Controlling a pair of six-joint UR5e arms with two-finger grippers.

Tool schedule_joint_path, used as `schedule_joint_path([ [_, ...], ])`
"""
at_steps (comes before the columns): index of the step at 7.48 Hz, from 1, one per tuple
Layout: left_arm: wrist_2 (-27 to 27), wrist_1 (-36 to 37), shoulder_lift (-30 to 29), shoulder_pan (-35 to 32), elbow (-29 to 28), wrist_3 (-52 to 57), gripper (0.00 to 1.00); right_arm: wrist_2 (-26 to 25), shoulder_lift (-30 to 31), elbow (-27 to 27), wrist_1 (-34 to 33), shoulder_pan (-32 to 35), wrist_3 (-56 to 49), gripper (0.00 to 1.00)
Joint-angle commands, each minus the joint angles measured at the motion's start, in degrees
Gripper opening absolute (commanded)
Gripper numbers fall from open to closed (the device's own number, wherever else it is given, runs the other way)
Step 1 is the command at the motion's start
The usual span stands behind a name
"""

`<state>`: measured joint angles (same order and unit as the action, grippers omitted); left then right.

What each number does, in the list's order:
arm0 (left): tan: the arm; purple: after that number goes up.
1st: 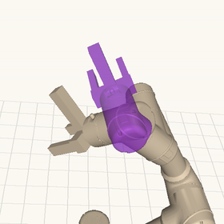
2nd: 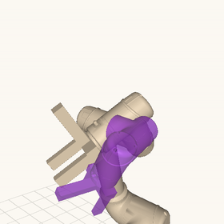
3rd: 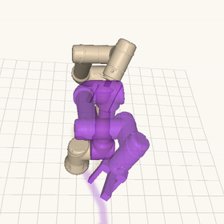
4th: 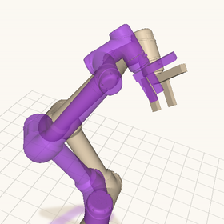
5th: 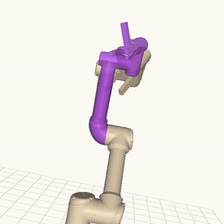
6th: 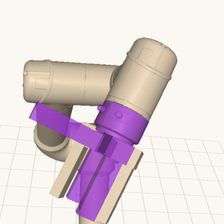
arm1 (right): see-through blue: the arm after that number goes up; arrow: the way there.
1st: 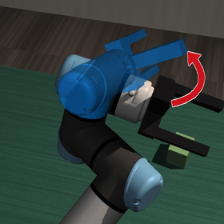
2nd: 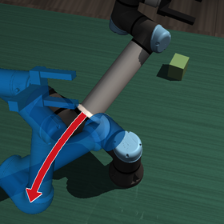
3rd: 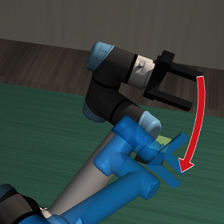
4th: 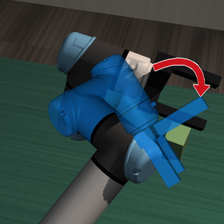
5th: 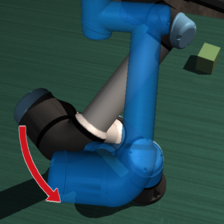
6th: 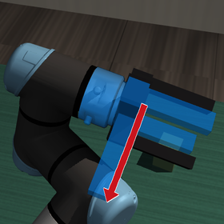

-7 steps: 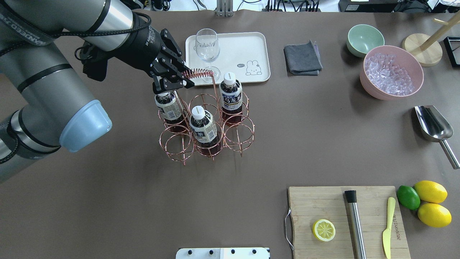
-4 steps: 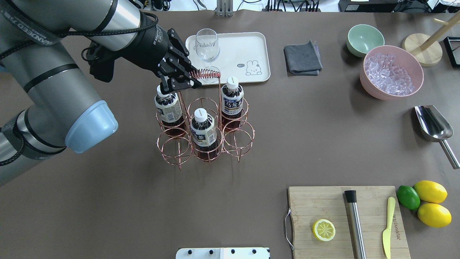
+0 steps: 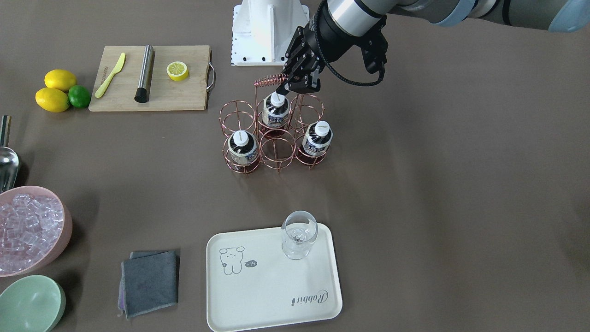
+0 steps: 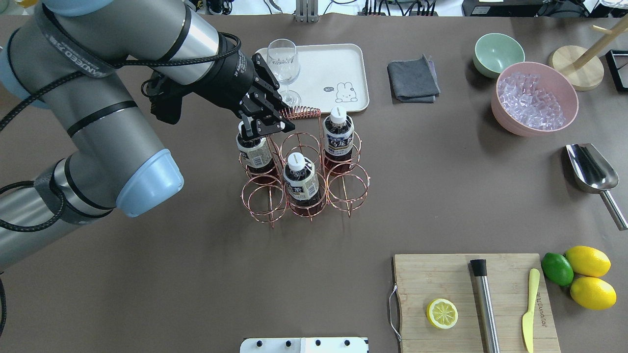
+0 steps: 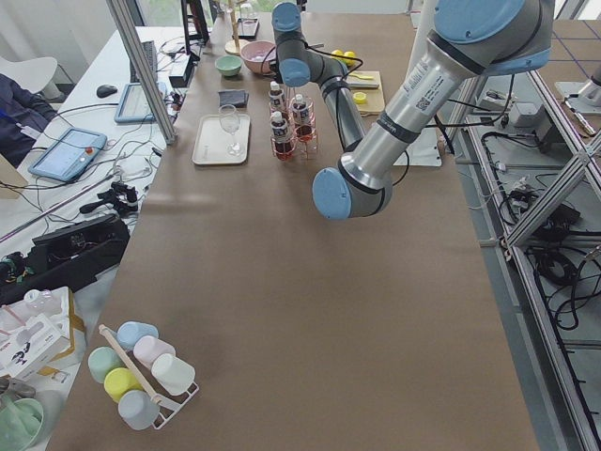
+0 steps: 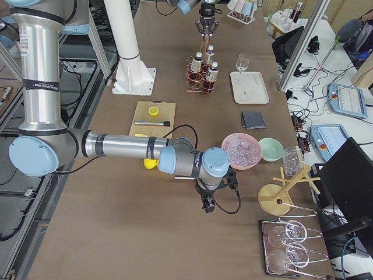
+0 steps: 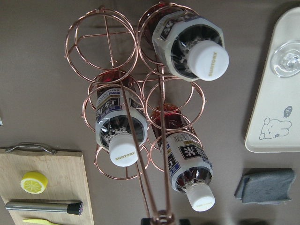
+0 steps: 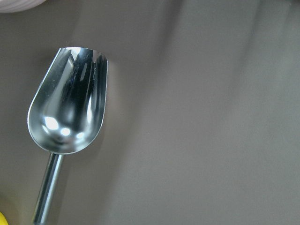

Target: Take tea from basket to plate

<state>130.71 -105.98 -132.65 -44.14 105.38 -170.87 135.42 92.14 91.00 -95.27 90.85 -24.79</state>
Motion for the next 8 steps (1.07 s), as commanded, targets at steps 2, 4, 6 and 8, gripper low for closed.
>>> schedule_joint_path([
  [2,-0.02,-1.94,0.11,0.28,-0.7,-0.52,0.0,0.02,0.41,0.58,-0.09,-0.06,0.18,0.99],
  [4,-0.11,-3.09,0.2,0.28,-1.49,-0.7,0.0,0.02,0.41,0.67,-0.09,-0.06,0.09,0.99],
  [6,-0.02,-3.88,0.28,0.37,-1.84,-0.7,0.0,0.1,0.32,0.76,0.0,-0.06,0.09,0.99],
  [8,-0.02,-5.1,0.63,0.37,-1.93,-0.7,0.0,0.11,0.32,0.84,-0.09,-0.06,0.09,0.99],
])
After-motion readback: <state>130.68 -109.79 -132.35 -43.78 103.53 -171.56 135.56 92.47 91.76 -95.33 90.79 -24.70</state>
